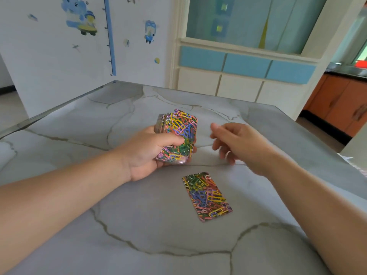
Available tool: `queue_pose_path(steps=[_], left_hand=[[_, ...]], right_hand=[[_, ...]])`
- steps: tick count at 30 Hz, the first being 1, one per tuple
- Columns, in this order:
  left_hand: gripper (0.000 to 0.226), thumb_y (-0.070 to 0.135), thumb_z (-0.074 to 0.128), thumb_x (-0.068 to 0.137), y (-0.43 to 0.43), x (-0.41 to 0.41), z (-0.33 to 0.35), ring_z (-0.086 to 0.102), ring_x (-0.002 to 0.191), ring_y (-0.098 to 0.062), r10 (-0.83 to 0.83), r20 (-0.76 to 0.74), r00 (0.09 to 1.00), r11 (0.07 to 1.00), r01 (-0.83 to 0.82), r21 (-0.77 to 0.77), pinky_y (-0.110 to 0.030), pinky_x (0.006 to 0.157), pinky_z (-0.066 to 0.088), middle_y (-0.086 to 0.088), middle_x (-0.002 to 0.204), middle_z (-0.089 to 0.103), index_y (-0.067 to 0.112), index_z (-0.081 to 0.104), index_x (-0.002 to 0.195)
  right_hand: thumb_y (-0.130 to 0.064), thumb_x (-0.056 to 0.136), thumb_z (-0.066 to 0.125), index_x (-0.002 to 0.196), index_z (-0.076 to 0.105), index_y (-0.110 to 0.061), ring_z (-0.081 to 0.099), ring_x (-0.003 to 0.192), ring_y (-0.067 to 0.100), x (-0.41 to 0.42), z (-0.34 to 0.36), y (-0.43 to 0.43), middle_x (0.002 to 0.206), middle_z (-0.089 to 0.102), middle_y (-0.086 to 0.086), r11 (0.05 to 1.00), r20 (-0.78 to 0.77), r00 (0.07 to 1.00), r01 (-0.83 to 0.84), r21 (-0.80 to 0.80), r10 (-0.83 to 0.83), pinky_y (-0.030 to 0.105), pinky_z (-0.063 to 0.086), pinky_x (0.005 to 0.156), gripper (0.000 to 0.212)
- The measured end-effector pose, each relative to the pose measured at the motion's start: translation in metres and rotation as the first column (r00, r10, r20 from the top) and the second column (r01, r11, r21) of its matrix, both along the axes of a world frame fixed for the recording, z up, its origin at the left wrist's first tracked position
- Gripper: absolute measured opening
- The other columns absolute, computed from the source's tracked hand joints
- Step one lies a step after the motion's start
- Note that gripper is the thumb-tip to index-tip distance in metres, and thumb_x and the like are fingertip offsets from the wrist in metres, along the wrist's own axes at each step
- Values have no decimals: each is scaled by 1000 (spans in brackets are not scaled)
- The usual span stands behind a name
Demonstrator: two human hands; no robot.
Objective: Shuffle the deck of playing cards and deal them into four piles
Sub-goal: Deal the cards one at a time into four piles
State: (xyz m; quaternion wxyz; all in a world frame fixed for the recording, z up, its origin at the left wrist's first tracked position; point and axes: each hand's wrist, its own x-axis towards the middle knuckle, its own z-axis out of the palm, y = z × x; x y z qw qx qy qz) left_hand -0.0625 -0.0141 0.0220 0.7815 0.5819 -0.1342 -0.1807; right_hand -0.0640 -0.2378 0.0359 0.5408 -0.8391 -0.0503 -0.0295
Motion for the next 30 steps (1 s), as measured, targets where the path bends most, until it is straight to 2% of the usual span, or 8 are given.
queue_pose_path(steps=[5,7,11,15,18,20,24,30], left_hand=[[35,3,67,76,-1,2,-4,70,95,-29,14,16,1000,999,-13,-53,-33,69,60,-21,115,71,2,71,111],[33,8,67,78,0,4,-6,72,91,-27,25,3,1000,995,-25,-94,-31,65,60,-20,113,72,3,72,110],[34,17,67,81,0,4,-7,73,90,-30,-4,-20,1000,994,2,-107,-44,83,59,-21,110,73,6,71,112],[29,8,67,77,1,4,-6,73,90,-32,-23,-2,1000,992,23,-122,-42,75,60,-22,107,73,6,74,105],[28,3,65,74,1,4,-5,74,81,-31,-16,-20,1000,992,14,-123,-40,68,61,-21,98,75,3,75,100],[27,-1,64,78,-1,2,-4,73,83,-32,-28,15,1000,998,28,-55,-41,71,61,-23,99,74,2,73,104],[26,5,68,78,-5,0,-4,74,85,-30,-29,29,999,1000,29,-3,-42,72,61,-22,102,74,7,75,103],[39,1,50,74,0,10,-6,74,88,-34,-20,-196,980,987,-11,-160,-45,67,61,-20,102,74,-3,63,110]], right_hand=[[-66,53,82,91,57,-31,56,60,-8,-15,-9,47,73,63,-16,952,191,974,-61,-298,123,9,39,51,57],[-52,56,90,97,55,-30,56,61,-10,-17,-16,55,77,65,-15,979,210,974,-47,-198,89,8,39,54,58],[-31,69,89,97,55,-24,56,59,2,-16,-20,60,85,69,0,998,222,975,-29,55,16,21,47,59,44],[-31,76,82,88,52,-28,55,59,7,-18,-21,60,76,62,-10,1000,318,948,-13,12,8,27,49,59,32],[-36,75,72,88,52,-18,62,64,15,-21,-19,57,73,64,0,995,268,961,-83,58,65,31,51,55,30],[-44,79,72,82,50,-12,60,59,15,-20,-17,55,67,59,7,987,216,974,-95,129,66,21,44,46,39],[-30,96,62,82,51,2,63,49,10,-11,-17,50,66,58,15,998,220,975,12,69,-27,21,42,43,36],[-36,98,52,70,62,-8,53,43,16,15,-8,-9,55,61,1,903,223,902,406,-142,-370,24,36,43,41]])
